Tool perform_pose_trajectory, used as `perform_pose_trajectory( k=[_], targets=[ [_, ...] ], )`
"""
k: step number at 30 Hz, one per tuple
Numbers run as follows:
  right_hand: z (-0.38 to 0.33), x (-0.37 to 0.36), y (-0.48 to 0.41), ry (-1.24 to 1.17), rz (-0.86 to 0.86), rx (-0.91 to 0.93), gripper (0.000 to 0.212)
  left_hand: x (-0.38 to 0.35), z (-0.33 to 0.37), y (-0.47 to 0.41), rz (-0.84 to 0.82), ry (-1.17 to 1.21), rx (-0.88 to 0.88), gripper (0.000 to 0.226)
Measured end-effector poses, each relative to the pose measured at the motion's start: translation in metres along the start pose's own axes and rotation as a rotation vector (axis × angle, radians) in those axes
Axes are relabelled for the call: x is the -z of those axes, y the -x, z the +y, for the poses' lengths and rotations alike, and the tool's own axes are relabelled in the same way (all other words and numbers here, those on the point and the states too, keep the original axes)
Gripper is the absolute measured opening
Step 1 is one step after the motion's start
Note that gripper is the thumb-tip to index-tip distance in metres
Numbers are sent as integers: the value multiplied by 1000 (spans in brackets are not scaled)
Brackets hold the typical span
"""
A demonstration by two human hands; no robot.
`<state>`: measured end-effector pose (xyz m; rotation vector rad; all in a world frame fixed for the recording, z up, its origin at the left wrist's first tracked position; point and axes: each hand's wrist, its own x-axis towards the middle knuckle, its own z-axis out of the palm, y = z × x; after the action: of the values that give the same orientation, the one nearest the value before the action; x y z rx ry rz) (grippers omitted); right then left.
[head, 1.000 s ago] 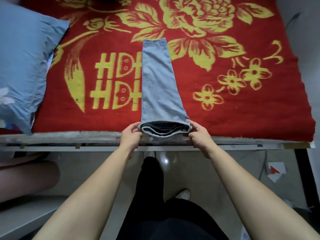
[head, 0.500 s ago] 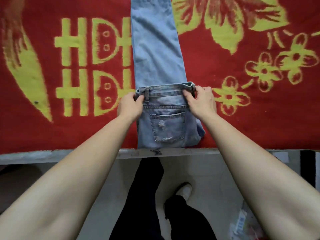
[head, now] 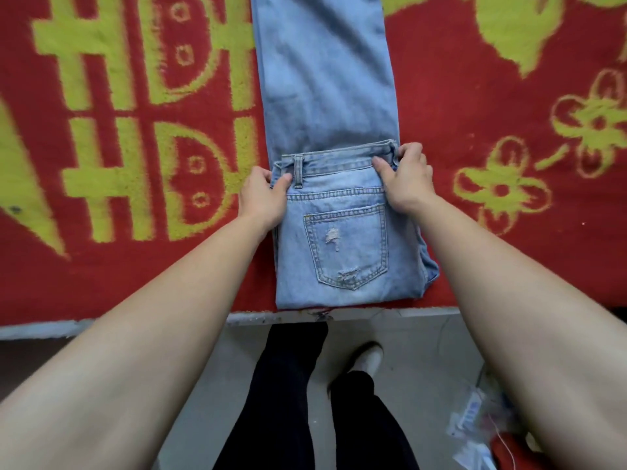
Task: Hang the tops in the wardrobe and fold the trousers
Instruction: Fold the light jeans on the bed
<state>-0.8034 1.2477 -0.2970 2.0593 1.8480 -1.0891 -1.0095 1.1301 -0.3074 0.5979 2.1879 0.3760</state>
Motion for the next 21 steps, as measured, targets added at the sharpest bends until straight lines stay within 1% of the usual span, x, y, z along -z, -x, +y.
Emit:
perform_pose_trajectory(
  k=[4, 7, 10, 12, 14, 17, 19, 21],
  targets=[
    [-2, 9, -2, -2, -41, 17, 53, 0, 3, 13, 44, -18, -64, 39],
    [2, 9, 16, -11, 56, 64, 55, -7, 1, 35, 119, -22, -77, 49],
    [21, -1, 54, -24, 158, 26, 62, -19, -13, 64, 174, 12, 38, 61],
    [40, -11, 84, -16, 177, -11, 64, -27, -30, 87, 174, 8, 115, 60],
    [59, -19, 110, 11, 197, 1, 61, -35, -50, 112, 164, -33, 131, 56],
    [79, -27, 134, 66, 271, 126, 54, -44, -71, 141, 163, -79, 104, 48],
    [86, -29, 141, 174, 318, 202, 51, -48, -76, 150, 191, -82, 98, 43],
    [92, -31, 147, 260, 319, 218, 51, -52, -78, 159, 228, -98, 80, 39]
  ],
)
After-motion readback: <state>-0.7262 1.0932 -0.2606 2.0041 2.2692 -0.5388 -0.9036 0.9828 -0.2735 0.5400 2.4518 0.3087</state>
